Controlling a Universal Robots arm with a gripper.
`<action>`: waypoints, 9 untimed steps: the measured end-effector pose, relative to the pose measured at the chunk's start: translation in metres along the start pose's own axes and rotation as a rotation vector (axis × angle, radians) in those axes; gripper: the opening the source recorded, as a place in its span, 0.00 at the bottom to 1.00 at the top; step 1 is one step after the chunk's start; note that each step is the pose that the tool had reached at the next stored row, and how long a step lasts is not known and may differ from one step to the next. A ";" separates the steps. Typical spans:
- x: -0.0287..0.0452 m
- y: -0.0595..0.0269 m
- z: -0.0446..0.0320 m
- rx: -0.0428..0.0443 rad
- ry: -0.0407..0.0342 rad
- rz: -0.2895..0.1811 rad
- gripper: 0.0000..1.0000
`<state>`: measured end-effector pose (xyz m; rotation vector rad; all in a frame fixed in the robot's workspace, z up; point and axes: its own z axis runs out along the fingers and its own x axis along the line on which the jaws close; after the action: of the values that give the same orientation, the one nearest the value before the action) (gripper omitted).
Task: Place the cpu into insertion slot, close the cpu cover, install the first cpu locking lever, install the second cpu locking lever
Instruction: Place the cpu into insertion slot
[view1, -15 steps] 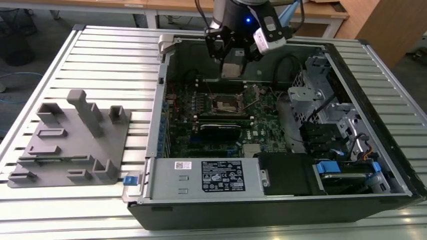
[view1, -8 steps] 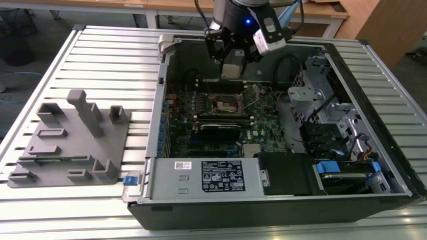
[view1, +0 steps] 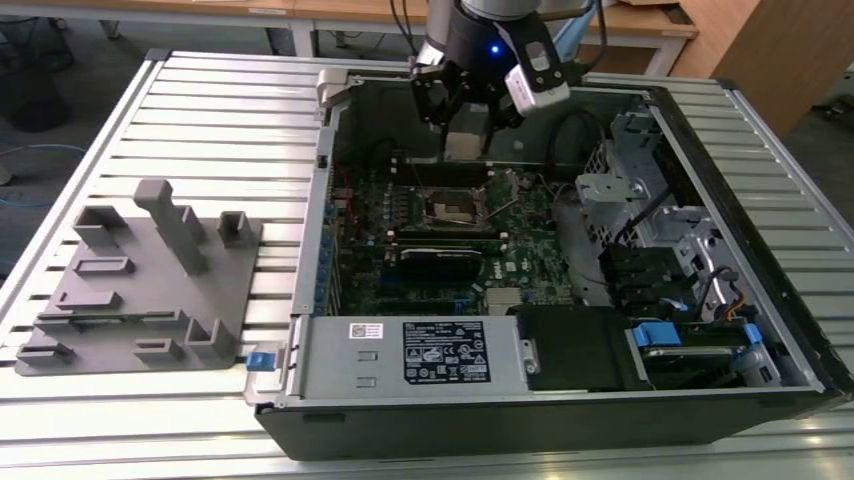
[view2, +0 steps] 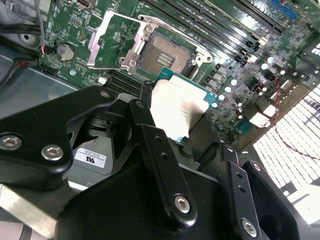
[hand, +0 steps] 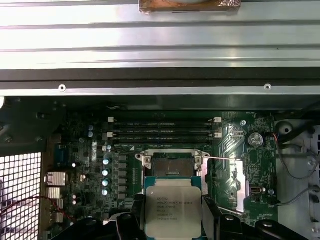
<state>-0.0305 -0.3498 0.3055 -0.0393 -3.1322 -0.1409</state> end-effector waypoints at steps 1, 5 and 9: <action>0.0000 -0.0001 0.0012 -0.0001 -0.0028 0.000 0.54; -0.0001 -0.0003 0.0037 0.0000 -0.0054 -0.001 0.54; -0.0001 -0.0006 0.0069 -0.0002 -0.0056 -0.001 0.54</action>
<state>-0.0305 -0.3498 0.2985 -0.0390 -3.1378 -0.1413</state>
